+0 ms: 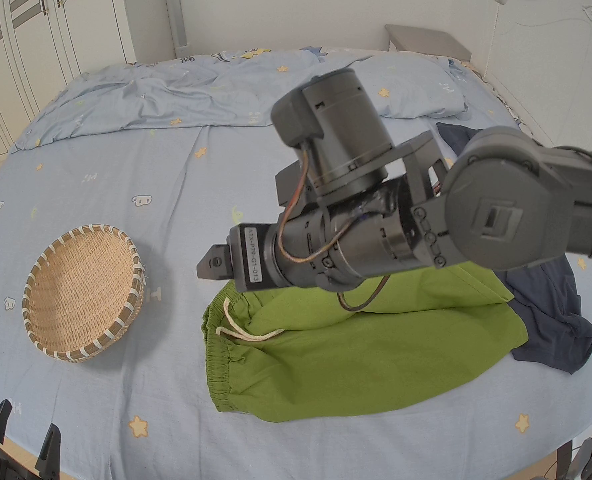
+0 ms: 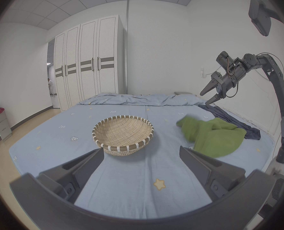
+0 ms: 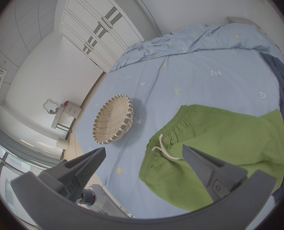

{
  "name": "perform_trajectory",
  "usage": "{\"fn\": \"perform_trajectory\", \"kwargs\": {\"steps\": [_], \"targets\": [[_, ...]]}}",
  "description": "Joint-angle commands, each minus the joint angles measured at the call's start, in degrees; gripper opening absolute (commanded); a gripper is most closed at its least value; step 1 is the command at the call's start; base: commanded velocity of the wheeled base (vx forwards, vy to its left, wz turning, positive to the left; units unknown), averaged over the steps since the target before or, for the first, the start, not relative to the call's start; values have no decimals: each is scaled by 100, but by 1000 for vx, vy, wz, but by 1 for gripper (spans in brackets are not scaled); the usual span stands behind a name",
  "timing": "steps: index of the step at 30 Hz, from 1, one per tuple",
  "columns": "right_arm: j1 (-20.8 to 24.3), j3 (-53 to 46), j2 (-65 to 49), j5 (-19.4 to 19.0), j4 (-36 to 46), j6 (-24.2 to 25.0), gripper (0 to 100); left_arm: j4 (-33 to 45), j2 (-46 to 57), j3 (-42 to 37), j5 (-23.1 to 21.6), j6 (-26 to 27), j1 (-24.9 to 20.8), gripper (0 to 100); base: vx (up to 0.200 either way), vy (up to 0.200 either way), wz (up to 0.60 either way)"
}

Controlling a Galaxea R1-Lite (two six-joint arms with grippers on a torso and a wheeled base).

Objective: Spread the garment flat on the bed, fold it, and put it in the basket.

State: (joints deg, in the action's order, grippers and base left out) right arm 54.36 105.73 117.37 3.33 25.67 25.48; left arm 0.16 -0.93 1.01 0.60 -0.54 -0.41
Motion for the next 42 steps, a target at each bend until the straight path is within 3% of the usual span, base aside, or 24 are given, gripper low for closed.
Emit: {"fn": "perform_trajectory", "kwargs": {"steps": [1,5,8,11,12,13,16,17,18,19,21,23,26,29,32,34,35,36,37,38,42], "targets": [[-4,-52,190,-16,34,1,100,2,75,-84,2,-8,-20,100,0,0,0],[-92,-228,102,-25,96,10,100,37,57,-57,11,1,6,100,0,0,0],[-444,-553,-426,-104,78,19,100,-7,75,119,-16,10,15,100,0,0,0],[-734,-887,-847,-412,34,19,100,142,-224,1261,-156,-430,-46,100,0,0,0],[-1041,-1142,-1173,-728,34,19,100,450,-742,2061,-262,-1001,-205,100,0,0,0],[-1199,-1292,-1366,-895,25,19,100,635,-1041,2333,-376,-1186,-293,100,0,0,0],[-1569,-1661,-1762,-1300,17,19,100,872,-1648,2518,-921,-1194,-451,100,0,0,0],[-1894,-1968,-2052,-1598,-19,10,100,872,-2105,2500,-1431,-1221,-521,100,0,0,0],[-1894,-1968,-2052,-1598,-19,10,100,872,-2105,2500,-1431,-1221,-521,100,0,0,0],[-2298,-2390,-2377,-1950,-159,10,100,837,-2808,2500,-1976,-1274,-547,100,0,0,0],[-2509,-2715,-2579,-2179,-317,1,100,749,-3256,2518,-2301,-1274,-547,100,0,0,0],[-2887,-3542,-2966,-2618,-766,-61,100,406,-4196,2456,-2925,-1247,-547,100,0,0,0],[-3159,-4306,-3185,-2864,-1354,-104,100,90,-4900,2360,-3347,-1212,-547,100,0,0,0],[-3581,-5616,-3475,-3145,-2796,-333,100,-710,-6016,2131,-4138,-1186,-679,100,0,0,0],[-3775,-6064,-3563,-3180,-3358,-342,100,-1185,-6578,2061,-4419,-1177,-741,100,0,0,0],[-3854,-6249,-3590,-3145,-3640,-377,100,-1633,-7264,1955,-4516,-852,-846,100,0,0,0],[-3854,-6214,-3598,-3110,-3631,-368,100,-1826,-7659,1982,-4489,-359,-829,100,0,0,0],[-3854,-6205,-3598,-3110,-3631,-368,100,-1844,-7703,1991,-4489,-307,-829,100,0,0,0],[-3845,-6214,-3607,-3110,-3631,-368,100,-2011,-8099,2087,-4525,256,-820,100,0,0,0],[-3854,-6222,-3616,-3110,-3640,-368,100,-2002,-8283,2140,-4542,476,-829,100,0,0,0],[-3854,-6222,-3651,-3110,-3640,-377,100,-2055,-8521,2158,-4533,599,-864,100,0,0,0]]}}
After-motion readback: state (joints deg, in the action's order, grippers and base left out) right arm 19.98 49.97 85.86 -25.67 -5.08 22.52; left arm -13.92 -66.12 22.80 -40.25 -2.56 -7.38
